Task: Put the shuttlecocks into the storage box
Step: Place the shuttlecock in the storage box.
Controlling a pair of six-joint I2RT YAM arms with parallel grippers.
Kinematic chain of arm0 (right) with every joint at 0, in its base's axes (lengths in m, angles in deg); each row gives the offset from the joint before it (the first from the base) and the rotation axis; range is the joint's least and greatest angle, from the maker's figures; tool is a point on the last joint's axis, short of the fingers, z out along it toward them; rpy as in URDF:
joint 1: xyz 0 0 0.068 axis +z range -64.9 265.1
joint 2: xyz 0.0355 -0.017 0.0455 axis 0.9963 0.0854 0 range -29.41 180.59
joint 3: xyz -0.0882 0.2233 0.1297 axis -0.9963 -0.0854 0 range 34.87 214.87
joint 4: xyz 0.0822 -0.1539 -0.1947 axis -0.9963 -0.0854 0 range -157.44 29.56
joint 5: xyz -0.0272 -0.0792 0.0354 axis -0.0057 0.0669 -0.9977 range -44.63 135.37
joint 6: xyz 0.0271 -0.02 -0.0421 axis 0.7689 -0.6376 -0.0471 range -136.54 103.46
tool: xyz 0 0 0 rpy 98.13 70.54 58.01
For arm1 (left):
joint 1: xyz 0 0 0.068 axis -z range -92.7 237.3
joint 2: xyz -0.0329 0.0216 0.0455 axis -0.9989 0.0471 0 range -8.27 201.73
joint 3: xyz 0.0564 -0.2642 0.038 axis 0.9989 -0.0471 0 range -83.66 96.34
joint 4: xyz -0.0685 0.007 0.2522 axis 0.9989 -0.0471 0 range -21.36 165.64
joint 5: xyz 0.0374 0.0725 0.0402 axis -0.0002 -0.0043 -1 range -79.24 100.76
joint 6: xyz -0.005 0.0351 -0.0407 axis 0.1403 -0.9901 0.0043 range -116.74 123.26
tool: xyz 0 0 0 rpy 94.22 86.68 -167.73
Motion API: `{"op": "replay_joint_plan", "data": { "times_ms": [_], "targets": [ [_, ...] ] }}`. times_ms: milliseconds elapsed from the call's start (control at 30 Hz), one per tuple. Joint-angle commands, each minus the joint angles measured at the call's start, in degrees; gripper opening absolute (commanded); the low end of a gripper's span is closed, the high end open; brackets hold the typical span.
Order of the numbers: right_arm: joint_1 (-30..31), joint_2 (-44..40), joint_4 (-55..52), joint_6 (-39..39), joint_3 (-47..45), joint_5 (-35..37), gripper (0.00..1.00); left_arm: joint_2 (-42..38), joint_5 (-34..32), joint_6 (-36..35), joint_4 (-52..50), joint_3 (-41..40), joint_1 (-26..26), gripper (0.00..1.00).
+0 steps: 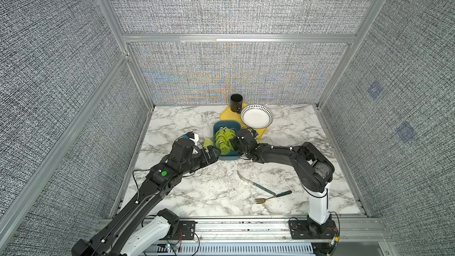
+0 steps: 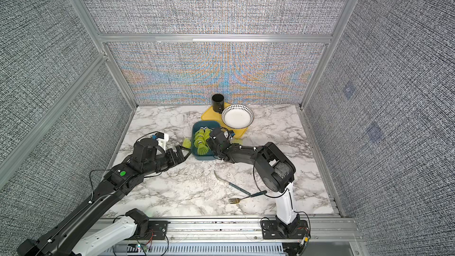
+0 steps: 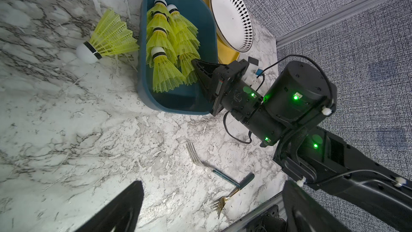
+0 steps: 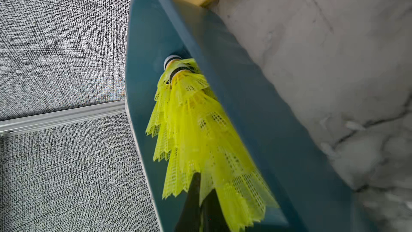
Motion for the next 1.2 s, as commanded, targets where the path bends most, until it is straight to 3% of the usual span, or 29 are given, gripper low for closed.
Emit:
{"op": "replay_joint_plan", "data": {
  "times_ms": [0, 167, 433, 667, 733, 800, 1167],
  "targets": [
    [0.3, 0.0, 3.0, 0.9, -0.6, 0.5, 0.07, 0.2, 0.4, -0.4, 0.7, 0.5, 0.0, 1.0],
    [0.3, -0.7, 6.8, 1.6, -2.7, 0.0, 0.39, 0.6, 0.6, -0.4, 0.8, 0.6, 0.0, 1.0],
    [0.1, -2.0, 9.9, 2.0, -4.4, -1.3, 0.52, 0.7, 0.5, -0.1, 1.1, 0.4, 0.0, 1.0],
    [0.1, -2.9, 7.9, 1.9, -4.0, -2.0, 0.53, 0.6, 0.6, 0.3, 1.4, 0.1, 0.0, 1.0],
    [0.0, -2.6, 8.1, 1.7, -4.3, -2.3, 0.45, 0.6, 0.6, 0.3, 1.4, 0.1, 0.0, 1.0],
    [-0.2, -2.0, 9.0, 1.5, -4.6, -2.9, 0.42, 0.6, 0.7, 0.4, 1.5, 0.1, 0.0, 1.0],
    [-1.8, 1.8, 14.2, 0.8, -3.4, -4.3, 0.44, -0.5, 0.6, 0.3, 0.6, 0.2, 0.0, 1.0]
  ]
}}
